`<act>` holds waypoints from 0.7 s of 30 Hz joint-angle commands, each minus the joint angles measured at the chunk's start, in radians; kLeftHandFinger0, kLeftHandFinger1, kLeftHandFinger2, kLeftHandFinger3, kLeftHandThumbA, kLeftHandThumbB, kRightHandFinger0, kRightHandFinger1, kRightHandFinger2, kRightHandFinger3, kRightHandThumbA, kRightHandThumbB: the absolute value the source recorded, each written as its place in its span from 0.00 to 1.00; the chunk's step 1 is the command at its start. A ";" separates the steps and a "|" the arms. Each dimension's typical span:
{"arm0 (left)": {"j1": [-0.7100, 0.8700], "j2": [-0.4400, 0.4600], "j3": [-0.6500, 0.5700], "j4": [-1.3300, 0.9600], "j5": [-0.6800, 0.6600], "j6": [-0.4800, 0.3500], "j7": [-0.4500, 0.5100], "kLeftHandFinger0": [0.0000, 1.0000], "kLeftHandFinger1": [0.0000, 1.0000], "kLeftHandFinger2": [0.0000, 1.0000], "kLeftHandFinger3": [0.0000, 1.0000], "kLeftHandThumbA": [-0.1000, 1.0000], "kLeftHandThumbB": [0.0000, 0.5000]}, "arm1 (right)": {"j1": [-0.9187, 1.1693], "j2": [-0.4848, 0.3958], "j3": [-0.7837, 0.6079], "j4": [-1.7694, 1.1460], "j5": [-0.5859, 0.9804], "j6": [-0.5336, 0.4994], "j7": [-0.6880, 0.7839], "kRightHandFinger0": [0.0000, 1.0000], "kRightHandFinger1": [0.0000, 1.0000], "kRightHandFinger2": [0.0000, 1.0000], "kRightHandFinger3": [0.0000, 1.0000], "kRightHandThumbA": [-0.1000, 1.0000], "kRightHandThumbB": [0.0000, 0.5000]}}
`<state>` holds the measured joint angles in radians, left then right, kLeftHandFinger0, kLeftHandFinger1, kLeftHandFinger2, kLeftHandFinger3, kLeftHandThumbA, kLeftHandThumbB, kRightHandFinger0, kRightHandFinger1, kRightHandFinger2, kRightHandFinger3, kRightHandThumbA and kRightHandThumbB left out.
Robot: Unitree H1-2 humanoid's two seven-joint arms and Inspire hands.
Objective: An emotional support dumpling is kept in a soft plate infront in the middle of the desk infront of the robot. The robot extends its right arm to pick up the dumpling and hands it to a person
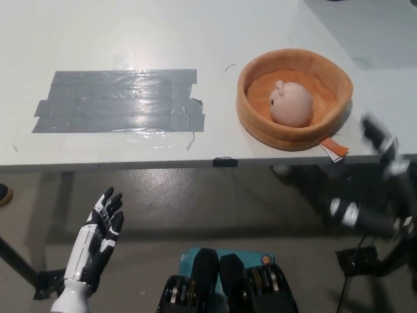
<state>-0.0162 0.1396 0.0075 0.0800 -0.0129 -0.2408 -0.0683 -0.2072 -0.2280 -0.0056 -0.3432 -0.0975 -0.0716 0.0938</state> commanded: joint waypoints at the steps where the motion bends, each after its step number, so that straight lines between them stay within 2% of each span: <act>1: -0.024 0.013 0.001 -0.013 0.007 -0.038 -0.008 1.00 1.00 1.00 1.00 0.82 0.70 | -0.295 -0.133 -0.001 -0.041 -0.075 0.302 0.102 1.00 1.00 1.00 1.00 0.97 0.63; 4: -0.026 0.012 0.001 -0.014 -0.003 -0.032 -0.014 1.00 1.00 1.00 1.00 0.81 0.69 | -0.473 -0.189 0.058 0.116 -0.061 0.416 0.183 1.00 1.00 1.00 1.00 0.96 0.67; 6: -0.029 0.013 -0.001 -0.014 0.007 -0.039 -0.011 1.00 1.00 1.00 1.00 0.81 0.66 | -0.574 -0.205 0.106 0.266 -0.062 0.420 0.229 1.00 1.00 1.00 1.00 0.94 0.64; 10: -0.034 0.013 -0.003 -0.018 0.009 -0.030 -0.011 1.00 1.00 1.00 1.00 0.81 0.67 | -0.698 -0.218 0.190 0.482 -0.102 0.426 0.276 1.00 1.00 1.00 1.00 0.97 0.67; 13: -0.037 0.013 -0.003 -0.016 0.009 -0.033 -0.011 1.00 1.00 1.00 1.00 0.81 0.68 | -0.800 -0.198 0.257 0.688 -0.137 0.414 0.289 1.00 1.00 1.00 1.00 0.96 0.70; 16: -0.041 0.012 -0.004 -0.010 0.010 -0.042 -0.011 1.00 1.00 1.00 1.00 0.81 0.68 | -0.866 -0.174 0.303 0.835 -0.161 0.394 0.286 1.00 1.00 1.00 1.00 0.94 0.68; 17: -0.041 0.012 -0.004 -0.011 0.008 -0.040 -0.012 1.00 1.00 1.00 1.00 0.81 0.69 | -0.901 -0.156 0.330 0.921 -0.180 0.375 0.279 1.00 1.00 1.00 1.00 0.95 0.71; 21: -0.045 0.011 -0.005 -0.007 0.007 -0.049 -0.012 1.00 1.00 1.00 1.00 0.81 0.68 | -0.959 -0.113 0.387 1.076 -0.206 0.356 0.264 1.00 1.00 1.00 1.00 0.96 0.70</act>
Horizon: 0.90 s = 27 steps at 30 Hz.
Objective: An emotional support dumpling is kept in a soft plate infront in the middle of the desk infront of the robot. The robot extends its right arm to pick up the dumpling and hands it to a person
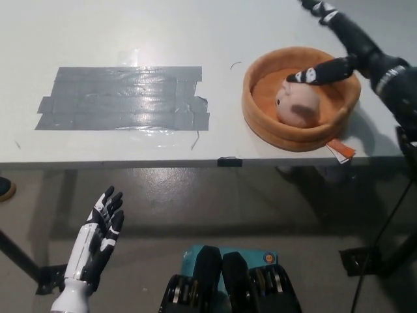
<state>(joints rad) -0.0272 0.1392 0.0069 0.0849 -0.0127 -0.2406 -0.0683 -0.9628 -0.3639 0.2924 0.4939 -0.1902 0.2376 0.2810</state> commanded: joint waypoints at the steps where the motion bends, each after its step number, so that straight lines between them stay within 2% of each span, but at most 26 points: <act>1: -0.034 0.011 -0.005 -0.012 0.007 -0.050 -0.013 1.00 1.00 1.00 1.00 0.81 0.68 | -0.212 0.029 0.098 0.267 -0.113 0.038 0.074 1.00 1.00 1.00 1.00 0.96 0.70; 5: -0.039 0.011 -0.007 -0.015 0.010 -0.047 -0.013 1.00 1.00 1.00 1.00 0.81 0.69 | -0.220 0.054 0.116 0.360 -0.107 0.005 0.046 1.00 1.00 1.00 1.00 0.94 0.70; 8: -0.043 0.012 -0.008 -0.007 0.012 -0.051 -0.014 1.00 1.00 1.00 1.00 0.82 0.70 | -0.214 0.071 0.102 0.416 -0.079 -0.007 0.054 1.00 1.00 1.00 1.00 0.87 0.68; 11: -0.043 0.014 -0.009 -0.012 0.011 -0.044 -0.014 1.00 1.00 1.00 1.00 0.82 0.71 | -0.207 0.076 0.104 0.453 -0.084 -0.023 0.065 1.00 1.00 1.00 1.00 0.90 0.79; 16: -0.043 0.015 -0.008 -0.015 0.004 -0.040 -0.018 1.00 1.00 1.00 1.00 0.81 0.70 | -0.204 0.080 0.114 0.512 -0.096 -0.045 0.077 1.00 1.00 1.00 1.00 0.95 0.85; 22: -0.047 0.013 -0.006 -0.005 0.004 -0.049 -0.018 1.00 1.00 1.00 1.00 0.81 0.69 | -0.184 0.075 0.103 0.490 -0.080 -0.017 0.123 1.00 1.00 1.00 1.00 0.92 0.84; 27: -0.056 0.012 -0.004 0.000 0.008 -0.050 -0.017 1.00 1.00 1.00 1.00 0.80 0.70 | -0.191 0.073 0.103 0.501 -0.075 0.001 0.170 1.00 1.00 1.00 1.00 0.91 0.91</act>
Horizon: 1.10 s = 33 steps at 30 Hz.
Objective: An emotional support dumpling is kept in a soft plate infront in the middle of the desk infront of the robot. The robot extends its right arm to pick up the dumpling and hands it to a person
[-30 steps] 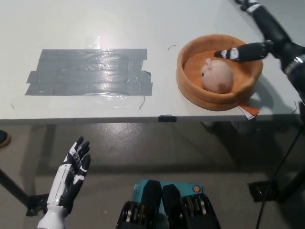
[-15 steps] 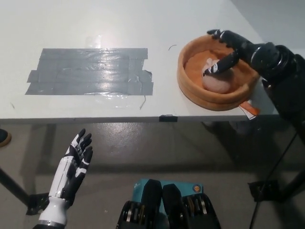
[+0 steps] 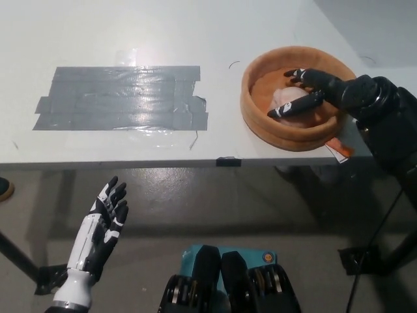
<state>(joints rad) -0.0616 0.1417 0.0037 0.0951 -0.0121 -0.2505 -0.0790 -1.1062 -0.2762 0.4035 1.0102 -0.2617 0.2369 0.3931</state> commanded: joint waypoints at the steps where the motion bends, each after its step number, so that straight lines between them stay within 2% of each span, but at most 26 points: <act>1: -0.023 0.010 -0.001 -0.009 0.011 -0.043 -0.005 1.00 1.00 1.00 1.00 0.81 0.70 | -0.047 -0.016 -0.005 -0.021 -0.005 0.009 0.067 1.00 1.00 1.00 1.00 0.91 0.91; 6: -0.031 0.014 -0.001 -0.008 0.019 -0.042 -0.005 1.00 1.00 1.00 1.00 0.83 0.71 | -0.061 -0.028 0.008 -0.022 -0.011 0.025 0.135 1.00 1.00 1.00 1.00 0.92 0.85; 10: -0.031 0.014 -0.002 -0.009 0.023 -0.041 -0.004 1.00 1.00 1.00 1.00 0.84 0.71 | -0.069 -0.047 0.017 -0.037 -0.015 0.021 0.189 1.00 1.00 1.00 1.00 0.97 1.00; 12: -0.041 0.015 0.002 -0.006 0.020 -0.043 -0.002 1.00 1.00 1.00 1.00 0.84 0.71 | -0.097 -0.052 0.031 -0.025 -0.027 0.014 0.214 1.00 1.00 1.00 1.00 1.00 1.00; 15: -0.049 0.016 0.005 -0.011 0.017 -0.034 -0.002 1.00 1.00 1.00 1.00 0.84 0.71 | -0.124 -0.052 0.047 -0.007 -0.040 0.002 0.233 1.00 1.00 1.00 1.00 1.00 1.00; 16: -0.049 0.015 0.006 -0.011 0.015 -0.034 -0.002 1.00 1.00 1.00 1.00 0.83 0.71 | -0.128 -0.051 0.051 -0.005 -0.043 0.005 0.240 1.00 1.00 1.00 1.00 1.00 0.96; 17: -0.049 0.015 0.006 -0.011 0.014 -0.034 -0.003 1.00 1.00 1.00 1.00 0.83 0.71 | -0.131 -0.050 0.055 -0.005 -0.045 0.009 0.247 1.00 1.00 1.00 1.00 1.00 0.96; 18: -0.054 0.015 0.007 -0.010 0.014 -0.034 -0.002 1.00 1.00 1.00 1.00 0.83 0.71 | -0.137 -0.051 0.069 -0.008 -0.057 0.010 0.257 1.00 1.00 1.00 1.00 1.00 0.90; 19: -0.059 0.015 0.007 -0.010 0.014 -0.030 -0.002 1.00 1.00 1.00 1.00 0.83 0.70 | -0.148 -0.053 0.111 -0.011 -0.090 -0.005 0.292 1.00 1.00 1.00 1.00 0.97 0.82; 20: -0.064 0.016 0.007 -0.008 0.014 -0.029 -0.003 1.00 1.00 1.00 1.00 0.83 0.70 | -0.165 -0.049 0.147 0.014 -0.115 -0.015 0.323 1.00 1.00 1.00 1.00 0.91 0.80; 21: -0.065 0.017 0.007 -0.008 0.015 -0.028 -0.003 1.00 1.00 1.00 1.00 0.83 0.70 | -0.173 -0.043 0.168 0.031 -0.132 -0.008 0.329 1.00 1.00 1.00 1.00 0.78 0.79; 22: -0.069 0.017 0.007 -0.008 0.016 -0.027 -0.003 1.00 1.00 1.00 1.00 0.83 0.70 | -0.181 -0.038 0.191 0.048 -0.149 0.002 0.326 1.00 1.00 1.00 1.00 0.74 0.80; 23: -0.071 0.018 0.007 -0.013 0.017 -0.021 -0.003 1.00 1.00 1.00 1.00 0.84 0.69 | -0.190 -0.024 0.205 0.073 -0.159 0.044 0.309 0.74 0.85 1.00 1.00 0.44 0.76; 24: -0.073 0.020 0.007 -0.014 0.017 -0.019 -0.004 1.00 1.00 1.00 1.00 0.84 0.68 | -0.194 -0.016 0.216 0.090 -0.168 0.069 0.293 0.59 0.71 0.95 1.00 0.36 0.75; 25: -0.079 0.020 0.008 -0.011 0.015 -0.017 -0.004 1.00 1.00 1.00 1.00 0.84 0.68 | -0.186 -0.015 0.259 0.104 -0.216 0.019 0.237 0.12 0.27 0.50 1.00 0.05 0.64; 26: -0.081 0.020 0.008 -0.011 0.014 -0.015 -0.004 1.00 1.00 1.00 1.00 0.84 0.68 | -0.181 -0.016 0.269 0.105 -0.229 0.003 0.216 0.12 0.27 0.50 1.00 0.05 0.64; 27: -0.085 0.021 0.008 -0.011 0.014 -0.011 -0.005 1.00 1.00 1.00 1.00 0.84 0.68 | -0.172 -0.018 0.288 0.107 -0.251 -0.019 0.174 0.02 0.25 0.42 0.93 0.00 0.51; 28: -0.090 0.022 0.008 -0.007 0.016 -0.017 -0.005 1.00 1.00 1.00 1.00 0.84 0.67 | -0.167 -0.016 0.303 0.117 -0.268 -0.018 0.138 0.08 0.32 0.50 0.99 0.00 0.38; 29: -0.092 0.023 0.008 -0.004 0.013 -0.021 -0.006 1.00 1.00 1.00 1.00 0.84 0.67 | -0.161 -0.015 0.307 0.123 -0.274 -0.014 0.112 0.20 0.40 0.53 1.00 0.00 0.32; 30: -0.092 0.023 0.009 -0.003 0.006 -0.023 -0.010 1.00 1.00 1.00 1.00 0.84 0.66 | -0.152 -0.010 0.298 0.139 -0.268 -0.009 0.072 0.19 0.38 0.48 1.00 0.00 0.31; 31: -0.097 0.025 0.009 -0.002 0.012 -0.026 -0.007 1.00 1.00 1.00 1.00 0.84 0.67 | -0.148 -0.008 0.287 0.158 -0.260 -0.017 0.038 0.07 0.26 0.38 1.00 0.00 0.27; 32: -0.102 0.025 0.010 -0.001 0.013 -0.024 -0.005 1.00 1.00 1.00 1.00 0.84 0.67 | -0.146 -0.010 0.281 0.167 -0.257 -0.025 0.017 0.02 0.24 0.37 1.00 0.00 0.27; 33: -0.104 0.025 0.011 -0.001 0.009 -0.020 -0.005 1.00 1.00 1.00 1.00 0.84 0.67 | -0.144 -0.012 0.275 0.175 -0.256 -0.033 0.000 0.00 0.28 0.39 1.00 0.00 0.27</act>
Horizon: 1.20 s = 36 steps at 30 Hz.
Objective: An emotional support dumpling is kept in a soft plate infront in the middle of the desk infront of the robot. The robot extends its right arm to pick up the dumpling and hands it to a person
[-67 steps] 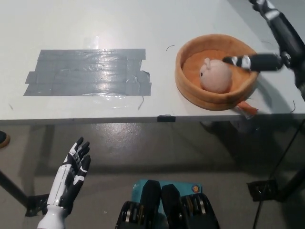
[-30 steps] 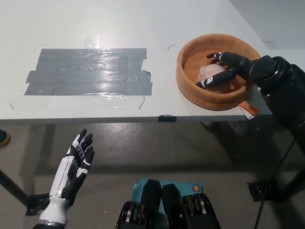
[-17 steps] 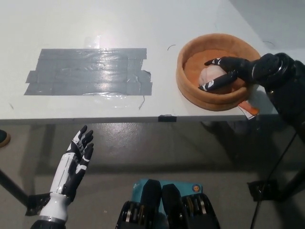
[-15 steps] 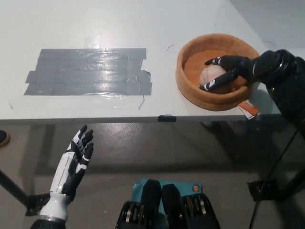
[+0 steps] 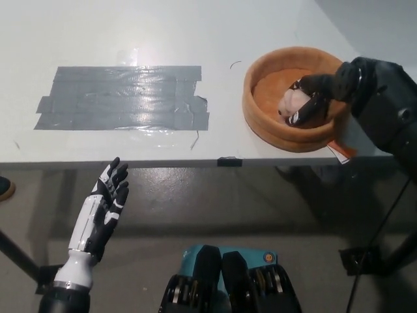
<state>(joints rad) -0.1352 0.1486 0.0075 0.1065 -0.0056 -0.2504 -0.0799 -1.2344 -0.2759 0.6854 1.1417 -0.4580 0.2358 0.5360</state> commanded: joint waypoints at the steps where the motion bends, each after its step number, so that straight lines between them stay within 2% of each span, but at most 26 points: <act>1: -0.037 0.020 0.010 -0.011 0.000 -0.018 -0.005 1.00 1.00 1.00 1.00 0.84 0.67 | -0.020 -0.011 -0.011 0.058 -0.060 -0.040 -0.157 0.04 0.38 0.45 1.00 0.00 0.26; 4: -0.045 0.021 0.013 -0.009 0.002 -0.016 -0.002 1.00 1.00 1.00 1.00 0.84 0.67 | -0.024 -0.015 -0.020 0.081 -0.056 -0.061 -0.177 0.11 0.56 0.60 1.00 0.00 0.27; 5: -0.046 0.021 0.013 -0.009 -0.004 -0.013 -0.006 1.00 1.00 1.00 1.00 0.84 0.65 | -0.026 -0.016 -0.028 0.087 -0.050 -0.064 -0.183 0.14 0.63 0.70 1.00 0.00 0.29; 6: -0.047 0.021 0.014 -0.008 -0.004 -0.014 -0.005 1.00 1.00 1.00 1.00 0.84 0.65 | -0.028 -0.015 -0.029 0.091 -0.051 -0.067 -0.188 0.17 0.66 0.73 1.00 0.00 0.29; 7: -0.047 0.021 0.014 -0.007 -0.003 -0.014 -0.004 1.00 1.00 1.00 1.00 0.84 0.65 | -0.027 -0.016 -0.038 0.096 -0.047 -0.073 -0.203 0.30 0.69 0.74 1.00 0.00 0.31; 8: -0.046 0.021 0.014 -0.007 -0.003 -0.015 -0.004 1.00 1.00 1.00 1.00 0.84 0.65 | -0.026 -0.015 -0.042 0.098 -0.045 -0.076 -0.209 0.32 0.65 0.68 1.00 0.00 0.32; 9: -0.046 0.020 0.014 -0.006 -0.004 -0.019 -0.003 1.00 1.00 1.00 1.00 0.84 0.66 | -0.020 -0.016 -0.067 0.094 -0.029 -0.079 -0.241 0.23 0.58 0.62 1.00 0.00 0.34; 10: -0.046 0.020 0.014 -0.006 -0.005 -0.021 -0.003 1.00 1.00 1.00 1.00 0.84 0.66 | -0.018 -0.017 -0.077 0.094 -0.025 -0.086 -0.257 0.22 0.65 0.68 0.86 0.00 0.23; 11: -0.047 0.019 0.014 -0.007 0.000 -0.019 0.000 1.00 1.00 1.00 1.00 0.84 0.68 | -0.009 -0.020 -0.106 0.086 -0.010 -0.107 -0.307 0.27 0.76 0.74 0.57 0.00 0.33; 12: -0.047 0.018 0.014 -0.007 0.005 -0.016 0.003 1.00 1.00 1.00 1.00 0.84 0.68 | -0.003 -0.022 -0.131 0.081 0.002 -0.124 -0.344 0.30 0.79 0.84 0.56 0.00 0.34; 13: -0.046 0.018 0.014 -0.009 0.005 -0.015 0.004 1.00 1.00 1.00 1.00 0.84 0.68 | -0.002 -0.021 -0.146 0.080 0.005 -0.132 -0.357 0.28 0.82 0.93 0.58 0.00 0.33; 14: -0.045 0.018 0.013 -0.011 0.005 -0.015 0.003 1.00 1.00 1.00 1.00 0.84 0.67 | -0.001 -0.024 -0.182 0.072 0.028 -0.157 -0.386 0.19 0.79 1.00 0.51 0.00 0.33; 15: -0.046 0.018 0.013 -0.010 0.006 -0.017 0.004 1.00 1.00 1.00 1.00 0.84 0.66 | -0.001 -0.025 -0.204 0.065 0.041 -0.167 -0.400 0.17 0.79 1.00 0.63 0.00 0.34; 16: -0.046 0.019 0.012 -0.007 0.005 -0.021 0.002 1.00 1.00 1.00 1.00 0.84 0.66 | 0.000 -0.026 -0.251 0.044 0.070 -0.179 -0.427 0.17 0.78 1.00 0.85 0.00 0.37; 17: -0.051 0.020 0.012 -0.005 0.007 -0.019 0.001 1.00 1.00 1.00 1.00 0.85 0.66 | -0.001 -0.026 -0.306 0.021 0.103 -0.191 -0.452 0.18 0.74 1.00 0.93 0.00 0.39; 20: -0.062 0.021 0.012 0.000 0.008 -0.021 0.002 1.00 1.00 1.00 1.00 0.86 0.68 | -0.010 -0.020 -0.392 -0.029 0.125 -0.219 -0.510 0.20 0.69 0.95 0.93 0.00 0.36; 22: -0.062 0.020 0.013 -0.002 0.008 -0.015 0.003 1.00 1.00 1.00 1.00 0.86 0.68 | -0.006 -0.012 -0.449 -0.082 0.146 -0.224 -0.535 0.22 0.71 1.00 0.97 0.00 0.33; 24: -0.062 0.021 0.012 -0.001 0.010 -0.016 0.003 1.00 1.00 1.00 1.00 0.86 0.67 | 0.000 -0.008 -0.496 -0.148 0.154 -0.228 -0.544 0.21 0.68 1.00 0.96 0.00 0.33; 26: -0.066 0.020 0.013 0.000 0.012 -0.018 0.006 1.00 1.00 1.00 1.00 0.86 0.67 | 0.008 -0.003 -0.548 -0.214 0.177 -0.242 -0.536 0.15 0.64 0.99 0.96 0.00 0.32; 29: -0.083 0.020 0.013 0.008 0.019 -0.022 0.010 1.00 1.00 1.00 1.00 0.86 0.67 | 0.008 0.002 -0.607 -0.307 0.204 -0.223 -0.508 0.15 0.64 0.98 0.96 0.00 0.30; 31: -0.103 0.020 0.015 0.019 0.021 -0.025 0.013 1.00 1.00 1.00 1.00 0.87 0.67 | 0.002 0.016 -0.671 -0.371 0.260 -0.195 -0.478 0.15 0.65 0.99 0.92 0.00 0.32; 33: -0.114 0.019 0.016 0.026 0.017 -0.027 0.012 1.00 1.00 1.00 1.00 0.87 0.67 | -0.005 0.028 -0.714 -0.401 0.299 -0.166 -0.454 0.11 0.62 0.99 0.91 0.00 0.29; 34: -0.121 0.019 0.016 0.029 0.014 -0.028 0.008 1.00 1.00 1.00 1.00 0.86 0.66 | -0.010 0.030 -0.733 -0.409 0.313 -0.177 -0.443 0.05 0.56 0.96 0.89 0.00 0.30; 36: -0.124 0.017 0.015 0.027 0.016 -0.027 0.010 1.00 1.00 1.00 1.00 0.86 0.65 | -0.019 0.051 -0.796 -0.433 0.400 -0.149 -0.403 0.00 0.53 0.94 0.88 0.00 0.25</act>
<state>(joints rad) -0.2196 0.1559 0.0141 0.1425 0.0014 -0.2496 -0.0789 -1.1739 -0.2448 0.0074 0.7941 -0.2542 0.0700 0.1052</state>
